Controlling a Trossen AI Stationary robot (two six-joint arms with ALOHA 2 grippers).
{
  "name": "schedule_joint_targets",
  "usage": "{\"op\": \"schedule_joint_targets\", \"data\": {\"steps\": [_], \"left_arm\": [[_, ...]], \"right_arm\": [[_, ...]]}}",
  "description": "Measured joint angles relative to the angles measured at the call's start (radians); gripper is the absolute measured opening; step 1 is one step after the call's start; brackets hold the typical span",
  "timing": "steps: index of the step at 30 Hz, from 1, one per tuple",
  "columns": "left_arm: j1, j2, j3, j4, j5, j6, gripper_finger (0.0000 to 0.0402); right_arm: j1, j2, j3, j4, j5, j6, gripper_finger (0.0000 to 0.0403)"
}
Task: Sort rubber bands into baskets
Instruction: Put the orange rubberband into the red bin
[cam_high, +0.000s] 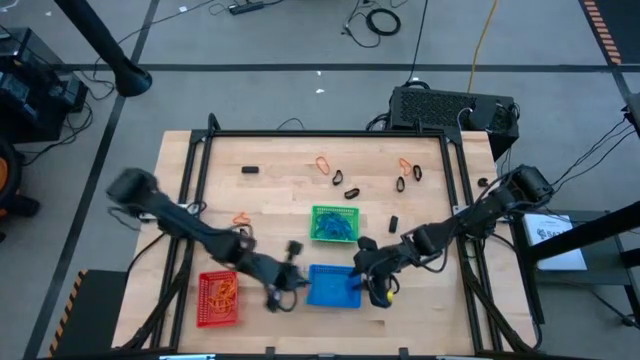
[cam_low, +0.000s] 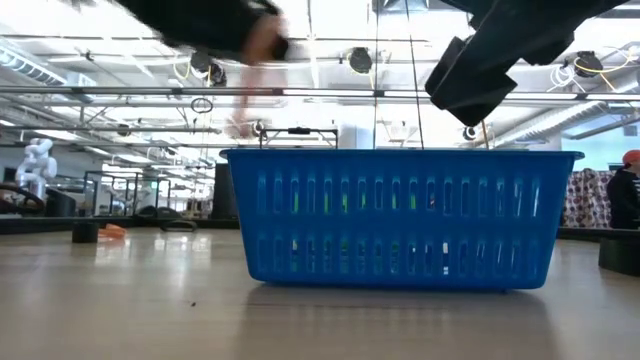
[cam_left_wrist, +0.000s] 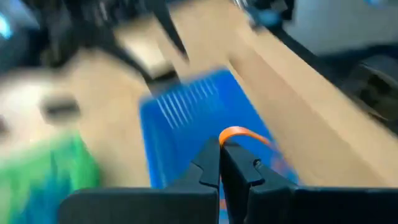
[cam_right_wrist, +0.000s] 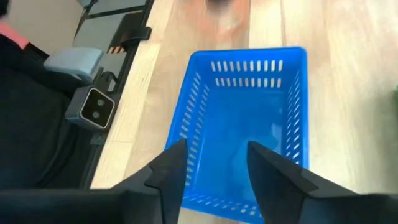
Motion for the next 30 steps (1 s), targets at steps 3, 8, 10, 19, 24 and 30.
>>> {"op": "schedule_joint_targets", "data": {"steps": [3,8,10,19,24,30], "left_arm": [[-0.039,-0.149,0.023,-0.369,0.059,-0.247,0.0002],[-0.102,-0.301,0.024,-0.84,0.197,-0.723,0.0001],[-0.147,-0.324,0.024,-0.968,0.203,-0.869,0.0001],[-0.309,-0.302,0.023,-1.063,0.229,-1.057,0.0001],[-0.333,-0.259,0.023,-1.063,0.226,-1.046,0.001],[-0.335,-0.223,0.023,-1.065,0.217,-1.061,0.0013]], "right_arm": [[0.004,0.0,0.0,0.0,-0.001,0.011,0.0171],[0.004,0.0,0.0,0.0,-0.001,0.008,0.0178],[0.004,0.0,0.0,0.0,-0.001,0.007,0.0178],[0.004,0.0,0.0,-0.029,-0.003,0.009,0.0176],[0.004,0.0,0.0,-0.036,-0.003,0.009,0.0176],[0.003,0.0,0.0,-0.034,-0.003,0.009,0.0176]]}}
